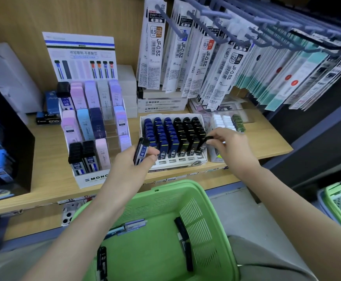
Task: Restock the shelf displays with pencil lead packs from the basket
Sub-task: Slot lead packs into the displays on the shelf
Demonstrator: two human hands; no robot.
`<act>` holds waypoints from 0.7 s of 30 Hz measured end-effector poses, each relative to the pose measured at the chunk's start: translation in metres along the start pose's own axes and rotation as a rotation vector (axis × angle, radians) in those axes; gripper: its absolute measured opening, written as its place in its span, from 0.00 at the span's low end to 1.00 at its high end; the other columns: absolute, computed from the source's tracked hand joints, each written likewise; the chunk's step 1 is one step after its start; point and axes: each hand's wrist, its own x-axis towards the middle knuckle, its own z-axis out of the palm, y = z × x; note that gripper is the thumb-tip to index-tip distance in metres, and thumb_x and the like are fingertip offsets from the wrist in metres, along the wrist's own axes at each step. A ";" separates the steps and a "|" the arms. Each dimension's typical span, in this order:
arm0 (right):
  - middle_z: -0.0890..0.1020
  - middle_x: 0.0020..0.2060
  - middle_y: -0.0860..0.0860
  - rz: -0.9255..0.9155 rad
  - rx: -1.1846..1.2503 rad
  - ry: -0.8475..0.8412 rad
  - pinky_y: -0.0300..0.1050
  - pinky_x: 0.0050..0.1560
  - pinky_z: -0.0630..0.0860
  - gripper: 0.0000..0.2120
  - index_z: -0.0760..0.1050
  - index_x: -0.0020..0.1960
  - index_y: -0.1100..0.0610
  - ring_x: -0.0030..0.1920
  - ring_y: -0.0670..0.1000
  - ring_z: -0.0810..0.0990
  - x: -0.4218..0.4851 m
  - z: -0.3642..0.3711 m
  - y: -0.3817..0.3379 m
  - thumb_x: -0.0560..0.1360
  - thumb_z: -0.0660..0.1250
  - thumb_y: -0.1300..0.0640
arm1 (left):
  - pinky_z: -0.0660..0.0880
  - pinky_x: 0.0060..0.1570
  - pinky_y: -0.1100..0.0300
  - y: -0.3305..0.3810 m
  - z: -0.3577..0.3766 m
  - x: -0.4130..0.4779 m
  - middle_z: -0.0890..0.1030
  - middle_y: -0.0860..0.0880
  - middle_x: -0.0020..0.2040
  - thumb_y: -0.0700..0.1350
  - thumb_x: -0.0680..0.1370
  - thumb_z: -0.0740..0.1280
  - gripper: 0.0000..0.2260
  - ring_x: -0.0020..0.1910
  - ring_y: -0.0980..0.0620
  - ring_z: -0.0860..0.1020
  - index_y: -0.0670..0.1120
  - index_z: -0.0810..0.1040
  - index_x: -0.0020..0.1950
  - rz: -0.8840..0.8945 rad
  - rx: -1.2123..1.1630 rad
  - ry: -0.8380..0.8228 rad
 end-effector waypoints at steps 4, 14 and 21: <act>0.81 0.43 0.50 0.005 -0.009 -0.022 0.42 0.46 0.73 0.08 0.80 0.53 0.59 0.42 0.49 0.77 0.006 -0.003 -0.001 0.77 0.65 0.62 | 0.65 0.35 0.61 0.001 0.000 0.001 0.68 0.60 0.27 0.42 0.79 0.64 0.06 0.31 0.59 0.67 0.51 0.79 0.45 -0.002 0.004 0.000; 0.82 0.48 0.53 -0.061 -0.082 -0.103 0.44 0.48 0.73 0.09 0.80 0.55 0.59 0.44 0.50 0.76 0.007 -0.003 0.007 0.77 0.65 0.62 | 0.66 0.36 0.61 0.002 -0.002 -0.001 0.69 0.58 0.29 0.43 0.79 0.63 0.06 0.32 0.58 0.67 0.51 0.79 0.46 -0.011 0.003 -0.005; 0.80 0.46 0.51 -0.058 -0.067 -0.027 0.52 0.49 0.77 0.07 0.76 0.55 0.57 0.47 0.53 0.79 0.005 0.005 0.004 0.76 0.66 0.61 | 0.64 0.34 0.60 0.000 0.000 0.000 0.68 0.57 0.29 0.43 0.79 0.64 0.06 0.31 0.57 0.67 0.51 0.79 0.46 -0.015 0.010 -0.005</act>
